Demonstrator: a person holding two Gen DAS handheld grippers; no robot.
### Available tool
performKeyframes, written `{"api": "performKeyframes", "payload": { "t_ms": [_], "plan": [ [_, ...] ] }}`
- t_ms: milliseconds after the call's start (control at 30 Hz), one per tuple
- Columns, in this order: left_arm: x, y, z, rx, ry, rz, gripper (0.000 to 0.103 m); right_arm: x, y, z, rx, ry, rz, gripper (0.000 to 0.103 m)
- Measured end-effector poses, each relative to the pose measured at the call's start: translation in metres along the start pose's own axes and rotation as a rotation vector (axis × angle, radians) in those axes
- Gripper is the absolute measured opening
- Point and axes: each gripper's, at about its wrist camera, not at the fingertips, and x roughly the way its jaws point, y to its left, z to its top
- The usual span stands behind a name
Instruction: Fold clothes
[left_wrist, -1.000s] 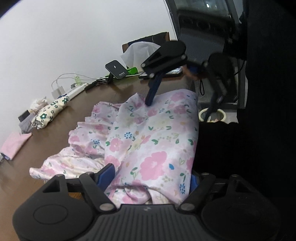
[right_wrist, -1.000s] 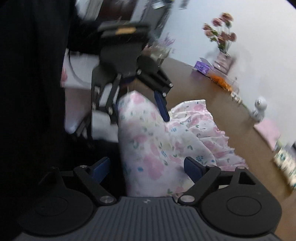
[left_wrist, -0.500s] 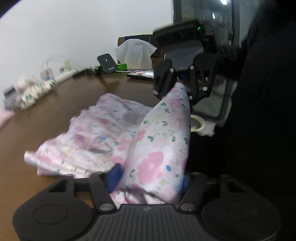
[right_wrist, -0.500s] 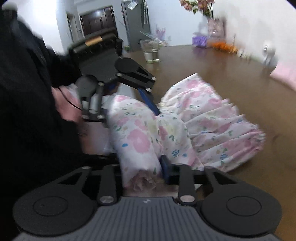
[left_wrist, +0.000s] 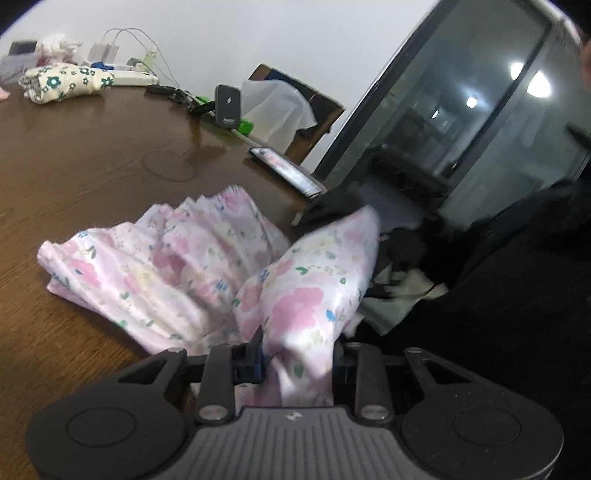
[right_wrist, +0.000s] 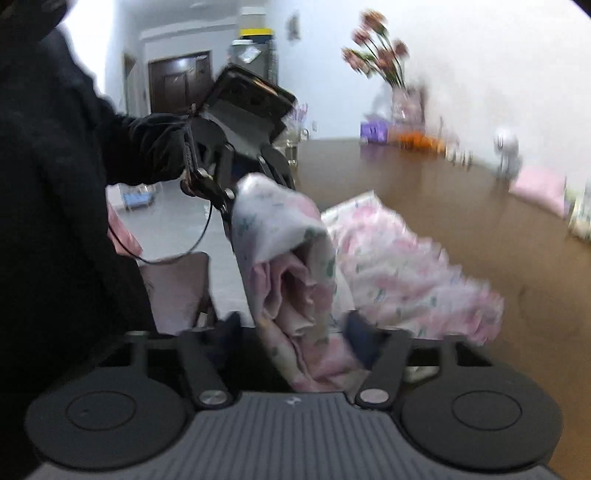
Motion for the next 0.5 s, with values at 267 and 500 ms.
{"api": "performKeyframes", "payload": {
  "t_ms": [267, 500],
  "plan": [
    [-0.021, 0.036, -0.001, -0.315, -0.204, 0.064, 0.055, -0.011, -0.073, -0.011, 0.634, -0.133, 0.254, 0.019],
    [-0.025, 0.047, -0.010, -0.503, -0.399, 0.141, 0.039, -0.013, -0.074, -0.024, 0.780, -0.228, 0.142, 0.022]
  ]
}}
